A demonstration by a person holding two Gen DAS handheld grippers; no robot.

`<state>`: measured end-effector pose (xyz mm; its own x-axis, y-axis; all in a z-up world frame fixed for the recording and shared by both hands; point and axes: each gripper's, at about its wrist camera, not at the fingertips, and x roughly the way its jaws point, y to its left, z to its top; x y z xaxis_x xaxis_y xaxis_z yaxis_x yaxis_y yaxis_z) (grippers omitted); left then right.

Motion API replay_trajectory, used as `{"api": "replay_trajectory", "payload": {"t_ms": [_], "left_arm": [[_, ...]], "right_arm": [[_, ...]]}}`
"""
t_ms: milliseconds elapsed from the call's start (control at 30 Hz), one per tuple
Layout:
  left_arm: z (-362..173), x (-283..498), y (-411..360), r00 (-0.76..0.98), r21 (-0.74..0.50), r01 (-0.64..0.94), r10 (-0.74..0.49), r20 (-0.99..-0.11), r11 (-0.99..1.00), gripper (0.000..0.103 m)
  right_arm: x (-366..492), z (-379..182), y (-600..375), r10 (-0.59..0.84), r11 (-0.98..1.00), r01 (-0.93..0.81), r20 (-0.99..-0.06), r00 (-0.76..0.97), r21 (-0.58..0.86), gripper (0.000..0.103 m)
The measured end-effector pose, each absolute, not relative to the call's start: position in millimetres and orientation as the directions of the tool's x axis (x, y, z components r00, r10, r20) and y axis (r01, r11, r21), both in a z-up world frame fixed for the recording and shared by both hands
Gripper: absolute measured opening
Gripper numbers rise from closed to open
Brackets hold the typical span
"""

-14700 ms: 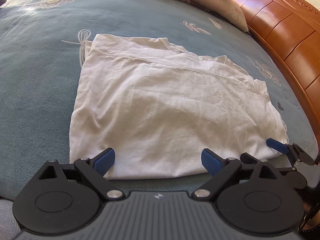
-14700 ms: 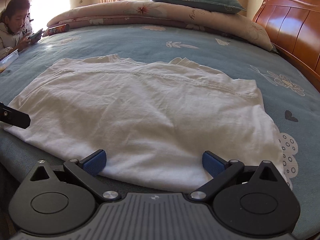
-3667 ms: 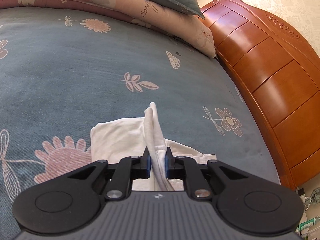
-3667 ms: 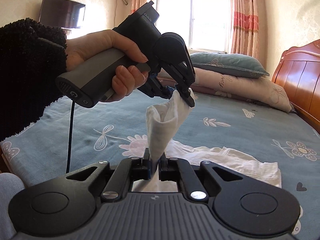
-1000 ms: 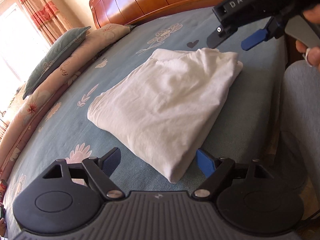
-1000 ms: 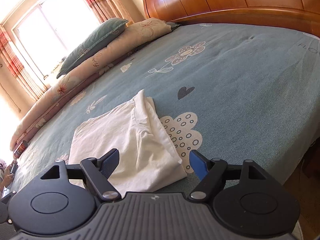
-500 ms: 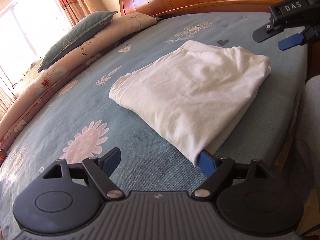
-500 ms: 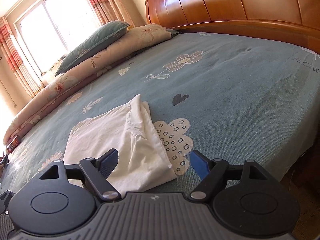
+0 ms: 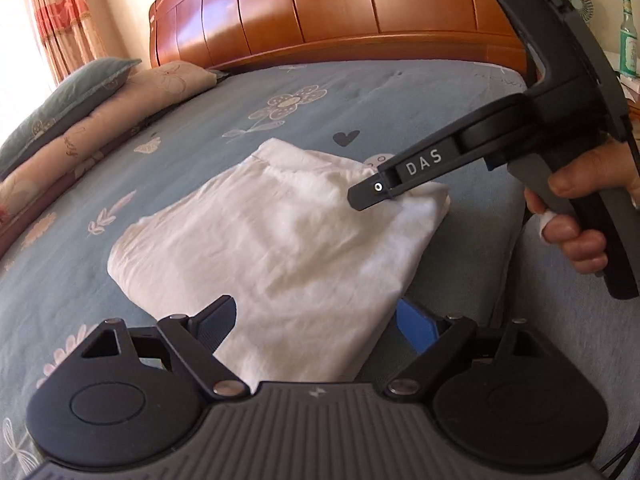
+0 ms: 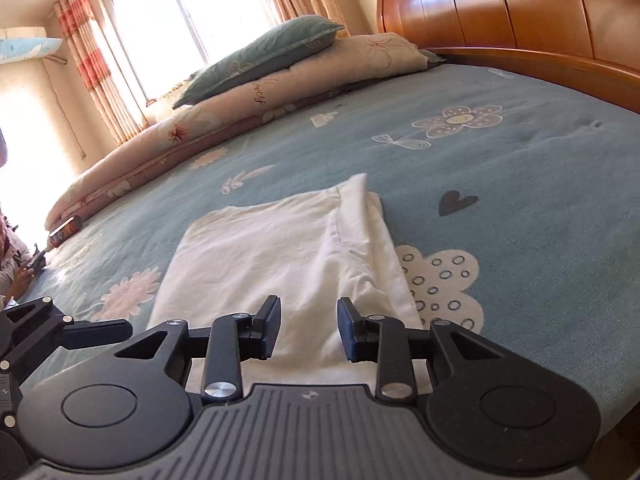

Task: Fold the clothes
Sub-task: 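Open the left gripper and release the folded shirt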

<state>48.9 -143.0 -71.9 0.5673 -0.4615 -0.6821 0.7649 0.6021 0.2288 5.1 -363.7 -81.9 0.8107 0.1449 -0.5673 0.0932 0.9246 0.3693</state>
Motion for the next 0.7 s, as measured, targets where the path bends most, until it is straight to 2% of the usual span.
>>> {"api": "replay_trajectory", "payload": {"t_ms": [67,133,267,367,433,500,600,700], "left_arm": [[-83.5,56.6,-140.2,0.542,0.183,0.757,-0.446,-0.712,0.627,0.088],[-88.7,56.0,-136.8,0.534,0.173,0.758,-0.444,-0.719,0.629,0.088],[-82.7,49.7,-134.1,0.545,0.198,0.762,-0.446,-0.71,0.617,0.089],[-74.2,49.8,-134.4,0.549,0.203,0.772,-0.472,-0.689,0.602,0.089],[-71.0,55.1,-139.0,0.556,0.21,0.774,-0.482,-0.677,0.597,0.089],[-71.8,63.6,-144.7,0.556,0.207,0.772,-0.482,-0.677,0.601,0.089],[-77.7,77.0,-142.4,0.522,0.144,0.775,-0.496,-0.694,0.615,0.091],[-83.6,90.4,-139.8,0.487,0.079,0.774,-0.511,-0.709,0.628,0.091]], "right_arm": [[5.6,-93.6,-375.4,0.134,0.909,0.139,-0.591,0.795,0.393,0.023],[0.5,-97.1,-383.9,0.157,0.894,0.133,-0.577,0.801,0.428,0.021],[-7.4,-83.9,-382.7,0.131,0.91,0.118,-0.546,0.827,0.398,0.025],[0.5,-72.7,-378.2,0.169,0.913,0.055,-0.5,0.849,0.403,0.029],[12.0,-70.9,-372.4,0.172,0.923,0.041,-0.507,0.845,0.382,0.037],[23.9,-74.4,-368.6,0.179,0.928,0.034,-0.525,0.832,0.37,0.037],[34.5,-84.6,-369.3,0.18,0.926,0.048,-0.552,0.814,0.374,0.037],[32.4,-85.6,-371.1,0.184,0.927,0.039,-0.541,0.821,0.374,0.037]]}}
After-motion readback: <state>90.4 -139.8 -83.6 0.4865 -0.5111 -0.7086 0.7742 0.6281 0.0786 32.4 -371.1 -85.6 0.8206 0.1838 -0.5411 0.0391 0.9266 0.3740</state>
